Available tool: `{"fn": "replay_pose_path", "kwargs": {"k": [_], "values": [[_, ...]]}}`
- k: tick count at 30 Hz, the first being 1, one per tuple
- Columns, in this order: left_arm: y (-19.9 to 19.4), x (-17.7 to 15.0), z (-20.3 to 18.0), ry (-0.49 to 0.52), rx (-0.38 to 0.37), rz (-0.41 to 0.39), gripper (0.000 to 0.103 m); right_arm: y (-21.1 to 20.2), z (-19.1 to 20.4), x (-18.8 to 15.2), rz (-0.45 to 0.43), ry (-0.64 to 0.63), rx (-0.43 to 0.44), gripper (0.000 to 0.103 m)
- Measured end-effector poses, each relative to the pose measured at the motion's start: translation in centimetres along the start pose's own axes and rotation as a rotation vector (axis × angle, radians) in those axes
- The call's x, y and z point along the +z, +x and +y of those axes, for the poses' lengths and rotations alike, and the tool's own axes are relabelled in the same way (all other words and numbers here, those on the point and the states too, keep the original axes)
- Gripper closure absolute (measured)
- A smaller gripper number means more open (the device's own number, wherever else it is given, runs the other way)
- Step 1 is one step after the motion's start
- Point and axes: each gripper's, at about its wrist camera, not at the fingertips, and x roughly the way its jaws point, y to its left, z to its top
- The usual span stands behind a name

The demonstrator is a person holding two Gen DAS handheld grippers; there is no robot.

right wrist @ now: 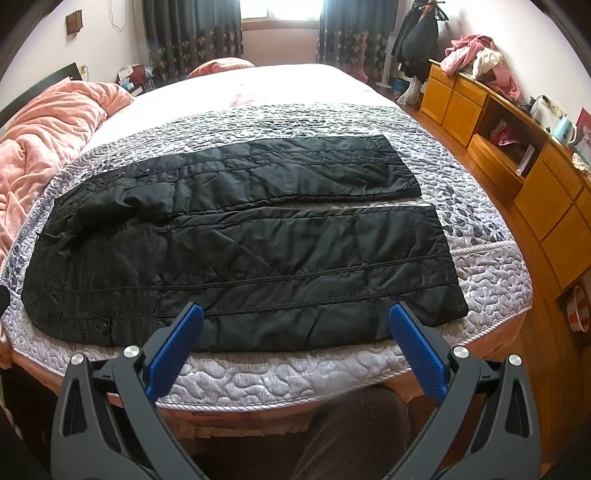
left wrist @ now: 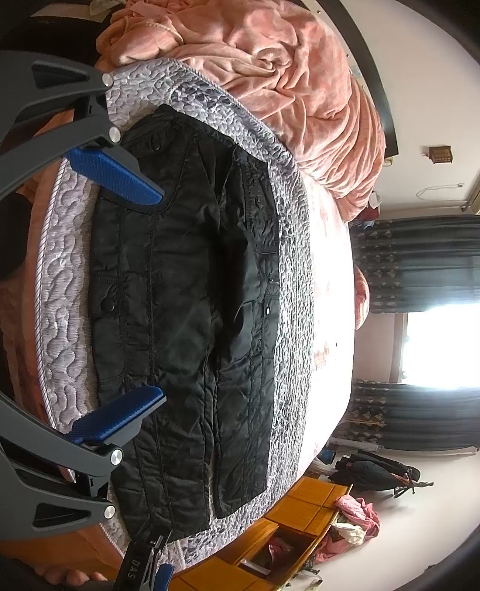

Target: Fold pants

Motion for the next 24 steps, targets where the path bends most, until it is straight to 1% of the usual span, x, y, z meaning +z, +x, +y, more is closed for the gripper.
{"fn": "replay_pose_path", "kwargs": {"k": [15, 21, 24], "values": [[0.7, 0.5, -0.5, 0.007, -0.001, 0.003, 0.004, 1.2, 0.0, 0.3, 0.015, -0.003, 0.001, 0.003], [1.8, 0.9, -1.1, 0.019, 0.000, 0.017, 0.004, 2.5, -0.7, 0.9, 0.024, -0.005, -0.003, 0.003], [3.0, 1.5, -1.9, 0.033, 0.001, 0.029, 0.004, 3.4, -1.6, 1.7, 0.026, 0.001, -0.004, 0.003]]}}
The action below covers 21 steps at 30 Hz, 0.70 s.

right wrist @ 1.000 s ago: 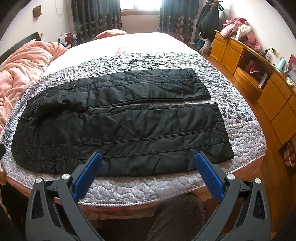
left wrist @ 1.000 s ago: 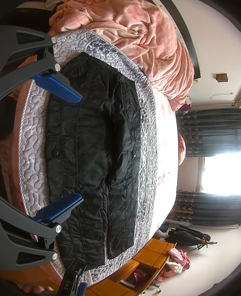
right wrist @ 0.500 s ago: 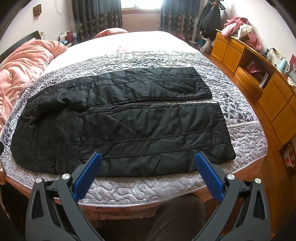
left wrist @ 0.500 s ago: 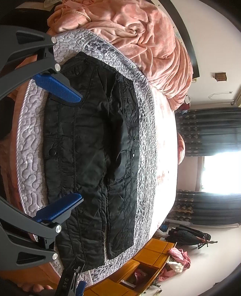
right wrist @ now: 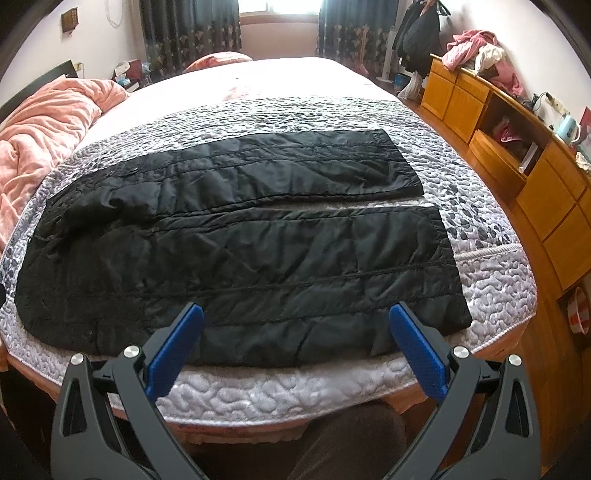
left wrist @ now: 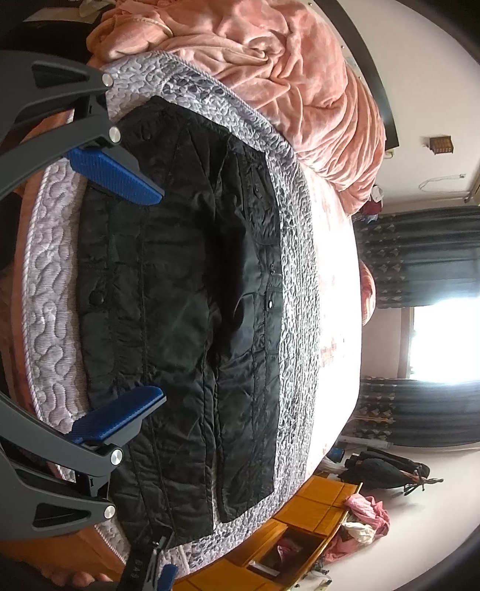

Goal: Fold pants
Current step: 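Grasp the pant leg hem with the right gripper while the left gripper grasps the other hem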

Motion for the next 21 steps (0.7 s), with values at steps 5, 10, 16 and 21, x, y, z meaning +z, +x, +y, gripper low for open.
{"fn": "replay_pose_path", "kwargs": {"k": [5, 10, 16, 21], "values": [[3.1, 2.2, -1.6, 0.020, -0.011, 0.011, 0.004, 2.0, -3.9, 4.6, -0.023, 0.024, 0.051, 0.003], [8.2, 6.0, -3.9, 0.015, -0.079, 0.063, 0.004, 8.6, -12.4, 12.5, 0.059, 0.151, 0.081, 0.003], [14.6, 9.1, -8.4, 0.007, -0.169, 0.169, 0.004, 21.0, -19.6, 19.4, 0.271, 0.223, 0.109, 0.003], [16.6, 9.3, -10.4, 0.011, -0.208, 0.198, 0.004, 28.2, -21.5, 22.1, 0.324, 0.158, 0.003, 0.003]]}}
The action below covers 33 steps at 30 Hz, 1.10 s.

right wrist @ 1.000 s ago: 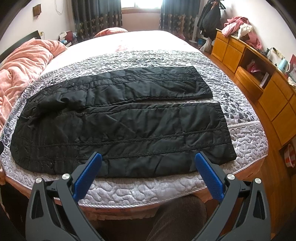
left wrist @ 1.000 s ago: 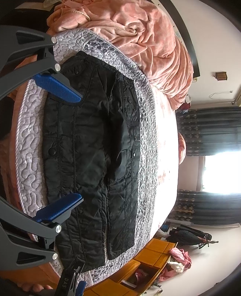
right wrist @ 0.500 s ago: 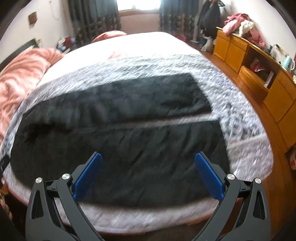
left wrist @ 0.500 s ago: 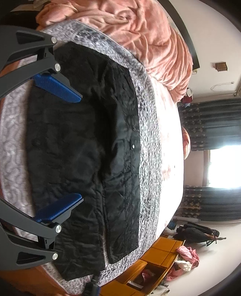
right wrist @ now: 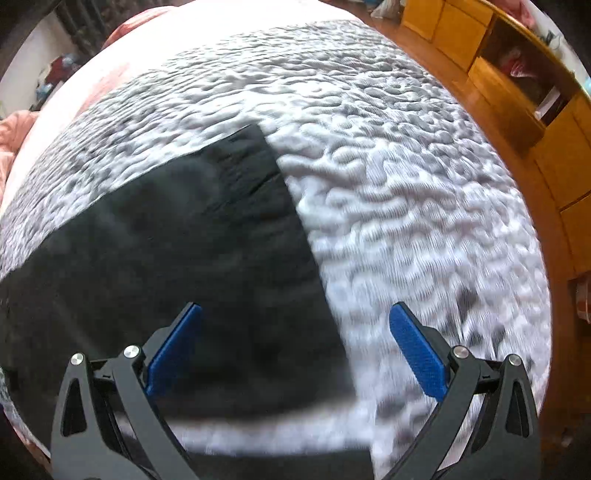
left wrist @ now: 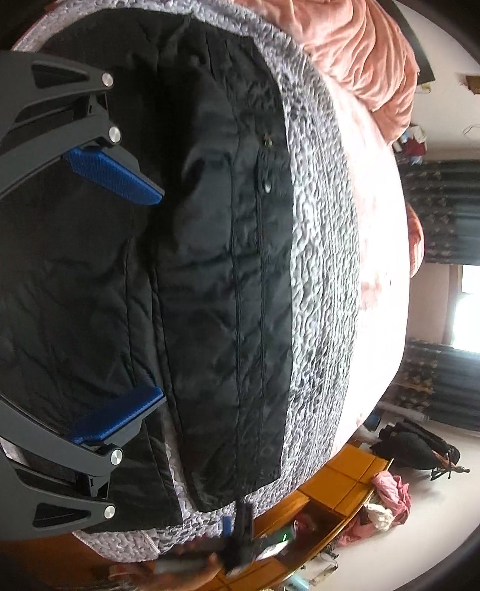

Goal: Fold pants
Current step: 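Grasp the pant leg hem with the right gripper while the left gripper grasps the other hem, then lift the hems with both grippers and fold them over toward the waistband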

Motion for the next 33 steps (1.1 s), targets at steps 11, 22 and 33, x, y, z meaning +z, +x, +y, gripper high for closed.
{"fn": "replay_pose_path", "kwargs": {"k": [11, 22, 33], "values": [[5.1, 1.7, -0.8, -0.069, -0.096, 0.069, 0.004, 3.2, 0.2, 1.7, -0.011, -0.087, 0.155, 0.012], [10.1, 9.3, -6.5, 0.227, -0.299, 0.045, 0.004, -8.7, -0.1, -3.6, -0.291, -0.371, 0.377, 0.094], [16.9, 16.3, -10.4, 0.437, -0.572, 0.044, 0.004, -12.6, -0.5, -7.1, -0.432, -0.479, 0.470, 0.094]]}}
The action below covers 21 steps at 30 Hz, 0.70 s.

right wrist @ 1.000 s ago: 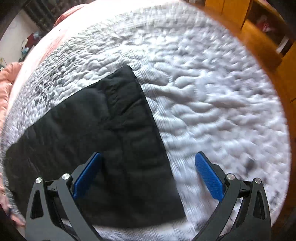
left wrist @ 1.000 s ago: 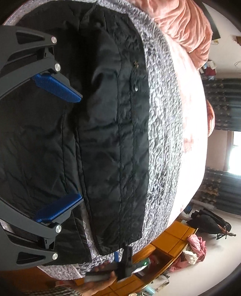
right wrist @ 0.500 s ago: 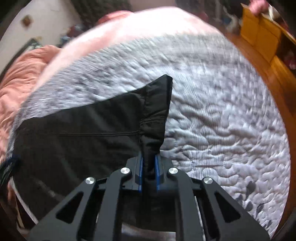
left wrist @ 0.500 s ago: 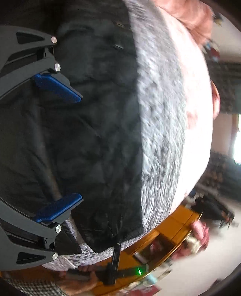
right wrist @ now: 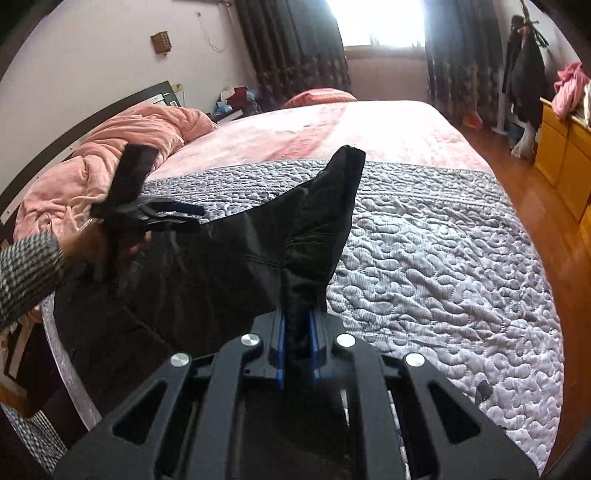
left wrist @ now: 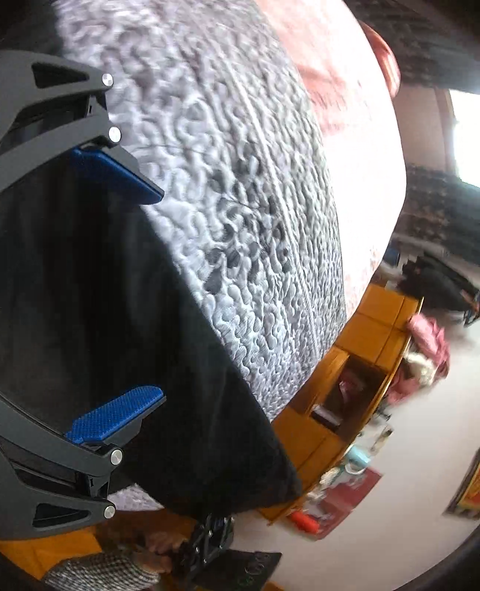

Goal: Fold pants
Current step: 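Lift the hems with both grippers and fold them over toward the waistband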

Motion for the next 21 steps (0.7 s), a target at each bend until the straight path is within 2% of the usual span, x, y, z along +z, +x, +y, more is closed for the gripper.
{"fn": "replay_pose_path", "kwargs": {"k": [3, 6, 10, 11, 15, 17, 21], "values": [[1.2, 1.1, -1.0, 0.111, -0.014, 0.047, 0.004, -0.5, -0.2, -0.6, -0.009, -0.015, 0.005, 0.094], [2.5, 1.9, -1.2, 0.149, -0.063, 0.115, 0.004, -0.9, 0.3, -1.2, -0.013, -0.039, 0.010, 0.094], [4.4, 2.4, -1.2, 0.111, -0.234, 0.233, 0.004, -0.7, 0.1, -1.2, -0.020, -0.040, 0.007, 0.094], [4.4, 2.3, -1.3, 0.105, -0.255, 0.247, 0.004, -0.7, 0.1, -1.2, -0.019, -0.042, 0.007, 0.094], [5.9, 2.4, -0.4, 0.052, -0.275, 0.278, 0.004, -1.0, 0.2, -1.4, -0.028, -0.043, 0.018, 0.094], [6.8, 2.1, 0.2, 0.007, -0.302, 0.328, 0.004, -1.0, 0.3, -1.4, -0.032, -0.043, 0.023, 0.094], [7.4, 1.3, 0.0, 0.006, -0.297, 0.348, 0.005, -1.0, 0.4, -1.3, -0.039, -0.039, 0.020, 0.094]]}}
